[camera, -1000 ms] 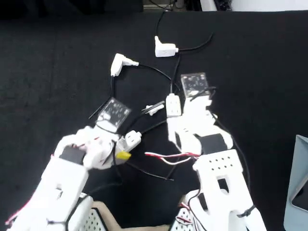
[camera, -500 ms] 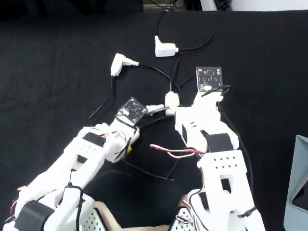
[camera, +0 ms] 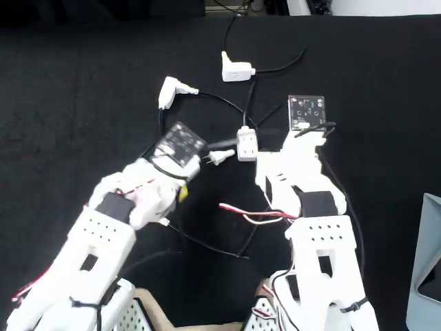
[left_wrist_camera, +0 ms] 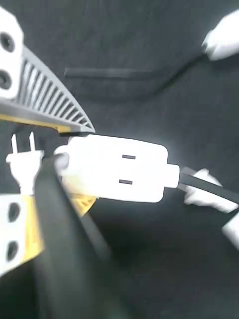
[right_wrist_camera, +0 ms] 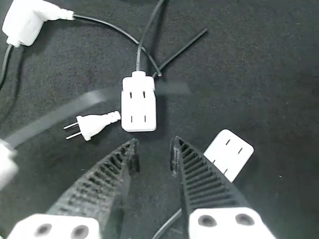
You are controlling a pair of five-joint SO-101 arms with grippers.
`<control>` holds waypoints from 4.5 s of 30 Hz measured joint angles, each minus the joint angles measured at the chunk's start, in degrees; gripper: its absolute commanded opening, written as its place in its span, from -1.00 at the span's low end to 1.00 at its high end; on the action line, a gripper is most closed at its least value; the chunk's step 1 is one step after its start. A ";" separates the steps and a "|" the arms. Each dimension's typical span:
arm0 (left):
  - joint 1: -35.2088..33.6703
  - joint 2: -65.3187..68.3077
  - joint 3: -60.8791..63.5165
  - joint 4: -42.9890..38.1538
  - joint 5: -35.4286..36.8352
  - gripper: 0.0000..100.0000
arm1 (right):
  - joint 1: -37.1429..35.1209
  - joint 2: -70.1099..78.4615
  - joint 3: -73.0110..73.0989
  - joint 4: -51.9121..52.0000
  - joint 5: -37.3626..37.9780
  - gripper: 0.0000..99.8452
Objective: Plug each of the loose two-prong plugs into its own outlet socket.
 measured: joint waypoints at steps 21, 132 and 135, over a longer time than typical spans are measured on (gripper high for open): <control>-10.55 30.51 -25.67 -15.56 0.00 -0.93 | 0.09 0.00 0.00 0.00 0.00 -0.79; -27.08 -38.59 23.03 4.92 14.95 -0.38 | -27.16 11.43 -36.04 16.70 24.53 -0.98; -27.08 -38.59 23.03 4.92 14.95 -0.38 | -29.19 16.00 -34.64 16.88 28.92 -0.98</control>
